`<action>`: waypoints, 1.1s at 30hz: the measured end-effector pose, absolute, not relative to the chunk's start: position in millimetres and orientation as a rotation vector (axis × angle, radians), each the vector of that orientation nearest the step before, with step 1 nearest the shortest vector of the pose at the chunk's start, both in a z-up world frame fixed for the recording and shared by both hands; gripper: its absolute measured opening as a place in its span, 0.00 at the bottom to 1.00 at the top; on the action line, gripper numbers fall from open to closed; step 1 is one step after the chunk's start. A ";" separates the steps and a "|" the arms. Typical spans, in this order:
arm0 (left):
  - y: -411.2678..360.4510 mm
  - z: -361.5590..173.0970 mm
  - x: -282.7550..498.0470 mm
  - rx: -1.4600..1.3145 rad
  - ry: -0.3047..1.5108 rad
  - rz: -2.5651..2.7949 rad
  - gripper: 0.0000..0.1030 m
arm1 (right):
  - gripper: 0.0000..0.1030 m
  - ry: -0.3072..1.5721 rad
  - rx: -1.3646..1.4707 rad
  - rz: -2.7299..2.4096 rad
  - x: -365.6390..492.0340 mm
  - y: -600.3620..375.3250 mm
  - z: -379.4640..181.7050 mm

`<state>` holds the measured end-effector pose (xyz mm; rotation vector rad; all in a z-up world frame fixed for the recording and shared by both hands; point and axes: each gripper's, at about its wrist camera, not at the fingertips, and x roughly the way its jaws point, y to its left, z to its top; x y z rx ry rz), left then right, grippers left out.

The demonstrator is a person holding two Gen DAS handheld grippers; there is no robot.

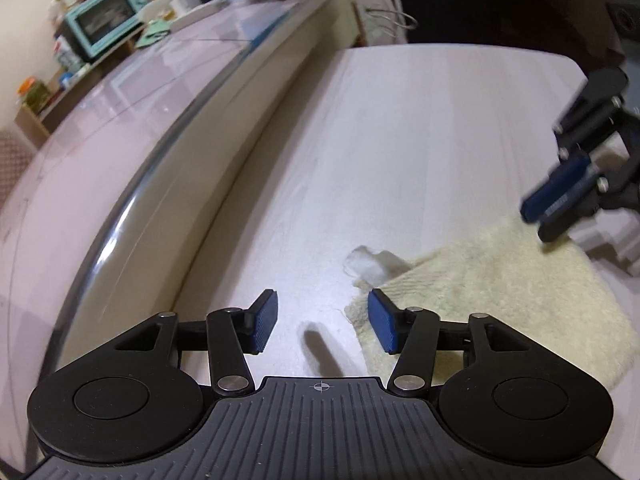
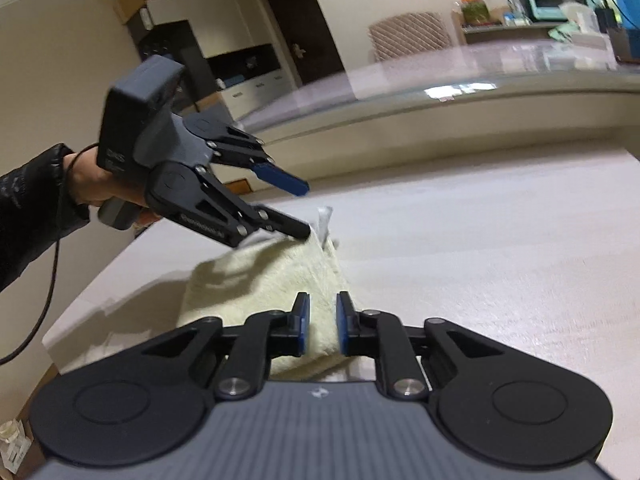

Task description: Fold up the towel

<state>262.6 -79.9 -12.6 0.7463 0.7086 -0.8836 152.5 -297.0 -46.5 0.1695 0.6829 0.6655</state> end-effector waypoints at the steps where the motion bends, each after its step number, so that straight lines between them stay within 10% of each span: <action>1: -77.1 -12.9 264.2 0.735 0.709 -0.882 0.55 | 0.12 0.688 0.171 0.667 152.7 -296.7 -46.6; 10: -38.5 14.0 219.4 0.626 0.675 -0.768 0.67 | 0.24 0.631 0.041 0.761 119.0 -296.5 -22.7; 33: 15.9 -27.4 172.6 0.450 0.722 -0.595 0.77 | 0.18 0.558 -0.274 0.856 37.5 -224.1 -39.4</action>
